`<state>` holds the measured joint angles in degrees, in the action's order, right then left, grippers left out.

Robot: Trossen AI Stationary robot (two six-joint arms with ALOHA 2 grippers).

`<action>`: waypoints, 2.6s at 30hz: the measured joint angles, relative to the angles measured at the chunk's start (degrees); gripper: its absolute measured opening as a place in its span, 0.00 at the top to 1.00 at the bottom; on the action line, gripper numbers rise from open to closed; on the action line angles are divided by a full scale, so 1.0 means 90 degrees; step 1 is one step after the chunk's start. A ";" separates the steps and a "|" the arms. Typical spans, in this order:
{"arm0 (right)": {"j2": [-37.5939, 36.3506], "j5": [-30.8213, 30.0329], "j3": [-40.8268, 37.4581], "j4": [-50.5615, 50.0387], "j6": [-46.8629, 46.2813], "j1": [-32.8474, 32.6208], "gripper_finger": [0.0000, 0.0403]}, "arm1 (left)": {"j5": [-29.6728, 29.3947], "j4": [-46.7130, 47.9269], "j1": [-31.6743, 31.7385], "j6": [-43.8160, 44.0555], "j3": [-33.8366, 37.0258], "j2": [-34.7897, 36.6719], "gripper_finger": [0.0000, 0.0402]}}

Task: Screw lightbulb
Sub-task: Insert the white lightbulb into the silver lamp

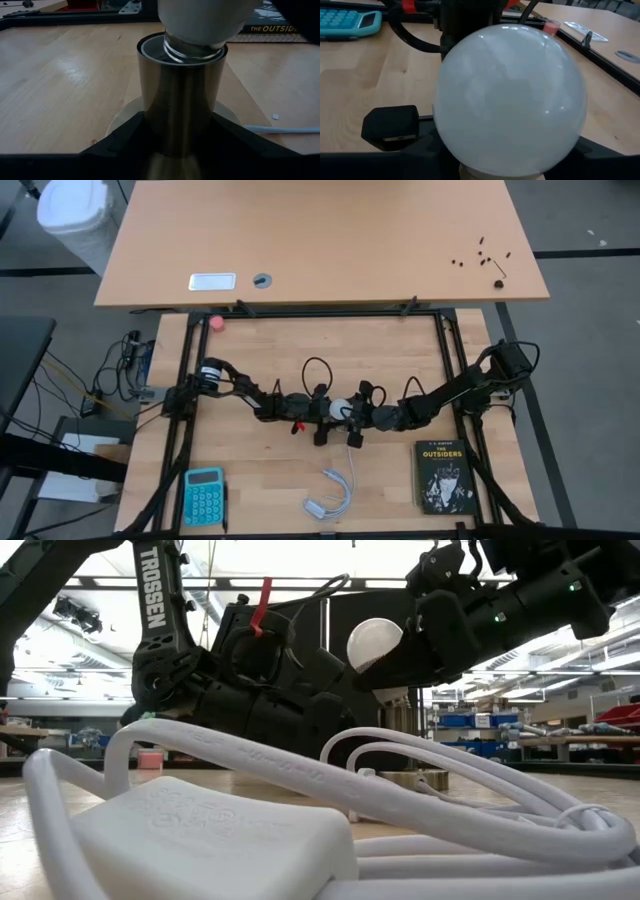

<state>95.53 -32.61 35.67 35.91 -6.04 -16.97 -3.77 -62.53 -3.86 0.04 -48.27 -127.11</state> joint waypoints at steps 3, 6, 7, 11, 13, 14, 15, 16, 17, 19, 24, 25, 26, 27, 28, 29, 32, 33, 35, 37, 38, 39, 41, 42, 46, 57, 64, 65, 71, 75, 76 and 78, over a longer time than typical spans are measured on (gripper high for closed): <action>-0.0001 -0.0078 -0.0006 0.0002 -0.0160 -0.0026 0.47 | 0.0000 0.0016 -0.0002 0.0006 0.0000 0.0000 0.48; -0.0007 -0.0113 -0.0006 0.0002 -0.0256 -0.0034 0.48 | 0.0002 0.0032 -0.0002 0.0008 0.0000 0.0000 0.48; -0.0007 -0.0113 -0.0014 0.0007 -0.0296 -0.0031 0.49 | 0.0002 0.0033 -0.0002 0.0008 0.0000 0.0000 0.48; -0.0015 -0.0129 -0.0373 0.0539 -0.0422 -0.0034 0.49 | 0.0000 0.0035 -0.0002 0.0013 0.0000 0.0000 0.48; -0.0015 -0.0204 -0.0676 0.1058 -0.0493 -0.0034 0.49 | 0.0000 0.0035 -0.0002 0.0016 0.0000 0.0000 0.48; -0.0015 -0.0220 -0.0815 0.1324 -0.0496 -0.0034 0.49 | 0.0000 0.0035 -0.0002 0.0018 0.0000 0.0000 0.48; -0.0015 -0.0232 -0.0921 0.1548 -0.0497 -0.0034 0.49 | 0.0000 0.0035 -0.0002 0.0018 0.0000 0.0000 0.48; -0.0017 -0.0234 -0.1007 0.1704 -0.0496 -0.0034 0.49 | 0.0000 0.0035 -0.0002 0.0018 0.0000 0.0000 0.48; -0.0018 -0.0234 -0.1071 0.1769 -0.0496 -0.0036 0.49 | 0.0000 0.0035 -0.0002 0.0017 0.0000 0.0000 0.48; -0.0012 -0.0230 -0.1119 0.1769 -0.0483 -0.0020 0.49 | 0.0000 0.0035 -0.0002 0.0018 -0.0002 0.0000 0.48; 0.0000 -0.0023 -0.1120 0.1767 -0.0328 0.0066 0.49 | -0.0002 0.0016 -0.0002 0.0020 -0.0002 0.0000 0.48; 0.0000 0.0031 -0.1120 0.1767 -0.0326 0.0081 0.49 | -0.0002 0.0016 -0.0002 0.0021 -0.0002 0.0000 0.48; 0.0000 0.0113 -0.1120 0.1767 -0.0326 0.0105 0.50 | -0.0002 0.0016 -0.0002 0.0021 -0.0002 0.0000 0.48; 0.0000 0.0200 -0.1110 0.1746 -0.0344 0.0127 0.50 | -0.0002 0.0016 -0.0002 0.0021 -0.0002 0.0000 0.48; 0.0002 0.0278 -0.1086 0.1707 -0.0362 0.0149 0.51 | -0.0002 0.0016 -0.0002 0.0021 -0.0002 0.0000 0.48; 0.0005 0.0371 -0.1058 0.1673 -0.0378 0.0164 0.51 | -0.0002 0.0016 -0.0002 0.0021 -0.0002 0.0000 0.48; 0.0005 0.0449 -0.0923 0.1373 -0.0431 0.0210 0.52 | -0.0005 0.0016 -0.0002 0.0021 -0.0002 0.0000 0.48; 0.0005 0.0464 -0.0874 0.1242 -0.0467 0.0227 0.52 | -0.0005 0.0016 -0.0002 0.0021 -0.0002 0.0000 0.48; 0.0005 0.0603 -0.0776 0.0934 -0.0535 0.0279 0.52 | -0.0005 0.0016 -0.0002 0.0021 -0.0002 0.0000 0.48; 0.0000 0.0761 -0.0681 0.0636 -0.0649 0.0332 0.52 | -0.0007 0.0016 -0.0002 0.0021 -0.0002 0.0000 0.48; 0.0000 0.0830 -0.0652 0.0561 -0.0696 0.0352 0.52 | -0.0007 0.0016 -0.0002 0.0021 -0.0002 0.0000 0.48; -0.0005 0.0891 -0.0623 0.0479 -0.0717 0.0367 0.52 | -0.0007 0.0016 -0.0001 0.0021 -0.0002 0.0000 0.48; -0.0007 0.0917 -0.0618 0.0456 -0.0716 0.0369 0.52 | -0.0007 0.0016 -0.0001 0.0021 -0.0002 0.0000 0.48; -0.0007 0.0917 -0.0618 0.0456 -0.0712 0.0369 0.52 | -0.0007 0.0018 -0.0002 0.0021 -0.0002 0.0000 0.48; -0.0046 0.0917 -0.0623 0.0408 -0.0649 0.0318 0.50 | -0.0002 0.0032 -0.0002 0.0021 -0.0007 0.0000 0.48; -0.0578 0.1082 -0.0657 -0.0518 -0.0742 0.0194 0.32 | -0.0002 0.0050 -0.0002 0.0025 -0.0010 0.0000 0.48; -0.1187 0.1059 -0.0644 -0.1264 -0.0976 0.0011 0.29 | -0.0005 0.0069 -0.0002 0.0027 -0.0010 0.0000 0.48; -0.1254 0.1058 -0.0644 -0.1348 -0.0976 -0.0029 0.29 | -0.0003 0.0069 -0.0002 0.0028 -0.0010 0.0000 0.48; -0.1832 0.0925 -0.0580 -0.2258 -0.1030 -0.0177 0.29 | -0.0005 0.0069 -0.0002 0.0028 -0.0010 0.0000 0.48; -0.2044 0.0935 0.0145 -0.4109 -0.1330 -0.0047 0.28 | -0.0005 0.0067 -0.0002 0.0028 -0.0007 0.0000 0.48; -0.2023 0.0944 0.0386 -0.4567 -0.1368 -0.0015 0.27 | -0.0005 0.0067 -0.0002 0.0028 -0.0007 0.0000 0.48; -0.1878 0.0989 0.0870 -0.5249 -0.1382 0.0003 0.26 | -0.0005 0.0068 -0.0001 0.0028 -0.0007 0.0000 0.48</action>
<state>78.62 -23.71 43.50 -11.33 -18.48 -16.95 -3.81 -61.92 -3.87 0.30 -48.34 -127.11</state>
